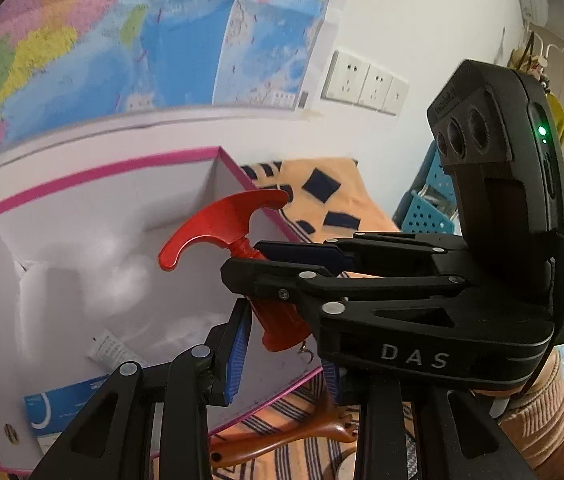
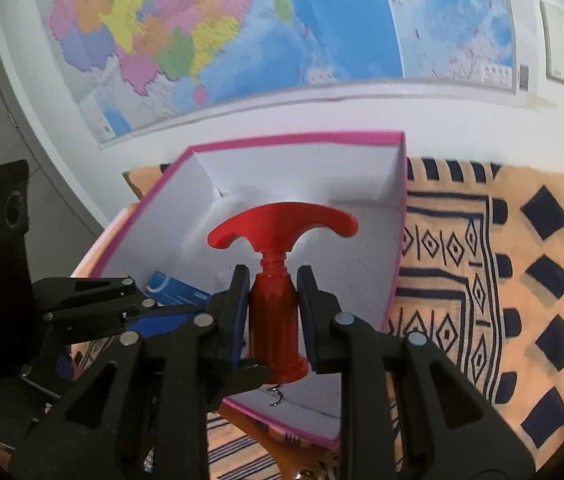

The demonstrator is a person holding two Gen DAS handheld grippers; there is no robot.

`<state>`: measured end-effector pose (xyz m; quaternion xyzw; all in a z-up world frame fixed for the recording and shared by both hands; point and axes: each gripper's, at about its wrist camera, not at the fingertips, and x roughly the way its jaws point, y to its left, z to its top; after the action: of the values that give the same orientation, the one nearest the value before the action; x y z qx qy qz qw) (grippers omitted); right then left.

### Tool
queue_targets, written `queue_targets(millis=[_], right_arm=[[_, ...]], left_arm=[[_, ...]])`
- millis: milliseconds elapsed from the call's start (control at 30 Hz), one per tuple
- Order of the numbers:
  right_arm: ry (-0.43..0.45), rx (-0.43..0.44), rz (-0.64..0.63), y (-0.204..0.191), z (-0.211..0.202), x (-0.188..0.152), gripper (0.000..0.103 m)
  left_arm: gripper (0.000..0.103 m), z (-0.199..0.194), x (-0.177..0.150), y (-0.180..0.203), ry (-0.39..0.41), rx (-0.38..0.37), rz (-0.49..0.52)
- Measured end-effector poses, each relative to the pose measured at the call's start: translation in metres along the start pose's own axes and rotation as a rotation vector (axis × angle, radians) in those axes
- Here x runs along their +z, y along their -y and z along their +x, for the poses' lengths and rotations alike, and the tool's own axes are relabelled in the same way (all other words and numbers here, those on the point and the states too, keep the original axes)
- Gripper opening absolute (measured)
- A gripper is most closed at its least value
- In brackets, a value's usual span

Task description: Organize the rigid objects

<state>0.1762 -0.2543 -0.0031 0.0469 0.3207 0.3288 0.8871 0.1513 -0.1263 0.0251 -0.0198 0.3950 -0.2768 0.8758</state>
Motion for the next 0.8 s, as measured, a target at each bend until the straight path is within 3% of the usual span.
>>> queue_targets(millis=[167, 333, 533, 667, 800], right_arm=[[-0.045, -0.053, 0.023, 0.007, 0.006, -0.005, 0.027], [-0.028, -0.066, 0.041, 0.01, -0.004, -0.008, 0.027], [0.051, -0.009, 0.045, 0.0, -0.04, -0.019, 0.028], [0.107, 0.05, 0.053, -0.008, -0.068, -0.033, 0.031], [0.115, 0.093, 0.051, -0.016, -0.088, -0.057, 0.031]], left_arm=[[0.032, 0.011, -0.003, 0.0, -0.034, 0.013, -0.006], [0.032, 0.006, -0.006, -0.001, -0.023, 0.034, -0.002], [0.034, -0.028, -0.018, -0.002, 0.066, 0.107, 0.032], [0.04, -0.061, -0.035, -0.001, 0.133, 0.109, 0.048], [0.042, -0.08, -0.057, -0.002, 0.151, 0.097, 0.045]])
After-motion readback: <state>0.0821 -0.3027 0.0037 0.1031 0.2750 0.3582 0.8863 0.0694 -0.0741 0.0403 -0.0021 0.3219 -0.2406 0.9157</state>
